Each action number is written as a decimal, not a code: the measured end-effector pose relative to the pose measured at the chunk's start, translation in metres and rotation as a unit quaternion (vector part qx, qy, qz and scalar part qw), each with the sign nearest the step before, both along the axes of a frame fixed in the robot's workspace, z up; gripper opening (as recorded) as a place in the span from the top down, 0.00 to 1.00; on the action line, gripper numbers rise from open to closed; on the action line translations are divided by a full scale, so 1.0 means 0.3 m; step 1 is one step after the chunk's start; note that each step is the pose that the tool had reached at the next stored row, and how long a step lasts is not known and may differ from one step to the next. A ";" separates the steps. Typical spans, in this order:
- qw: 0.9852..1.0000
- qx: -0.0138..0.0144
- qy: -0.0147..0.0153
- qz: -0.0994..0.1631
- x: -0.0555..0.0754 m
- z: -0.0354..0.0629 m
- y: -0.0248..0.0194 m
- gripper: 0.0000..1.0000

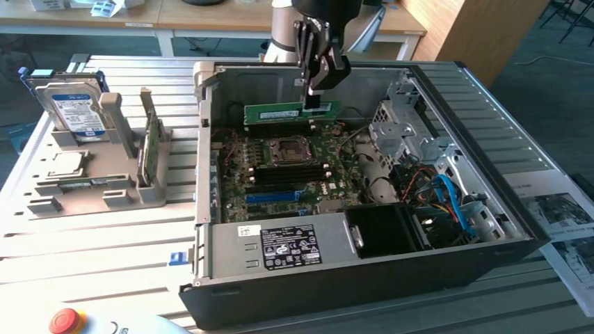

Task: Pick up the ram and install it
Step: 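Pick up the ram and move it above insertion slot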

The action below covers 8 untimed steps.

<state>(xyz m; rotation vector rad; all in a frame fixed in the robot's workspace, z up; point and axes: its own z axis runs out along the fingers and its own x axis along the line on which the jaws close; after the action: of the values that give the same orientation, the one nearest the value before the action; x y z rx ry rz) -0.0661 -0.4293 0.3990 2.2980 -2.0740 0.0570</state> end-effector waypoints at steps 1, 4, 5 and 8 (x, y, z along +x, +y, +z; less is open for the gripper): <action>1.000 0.000 0.000 0.000 0.000 0.000 0.000 0.88; 1.000 0.000 0.000 0.000 0.000 0.000 0.000 0.88; 1.000 0.000 0.000 0.000 0.000 0.000 0.000 0.88; 1.000 0.000 -0.002 0.000 0.000 0.000 0.000 0.88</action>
<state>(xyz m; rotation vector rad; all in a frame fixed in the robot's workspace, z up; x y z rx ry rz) -0.0661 -0.4293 0.3990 2.2995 -2.0755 0.0606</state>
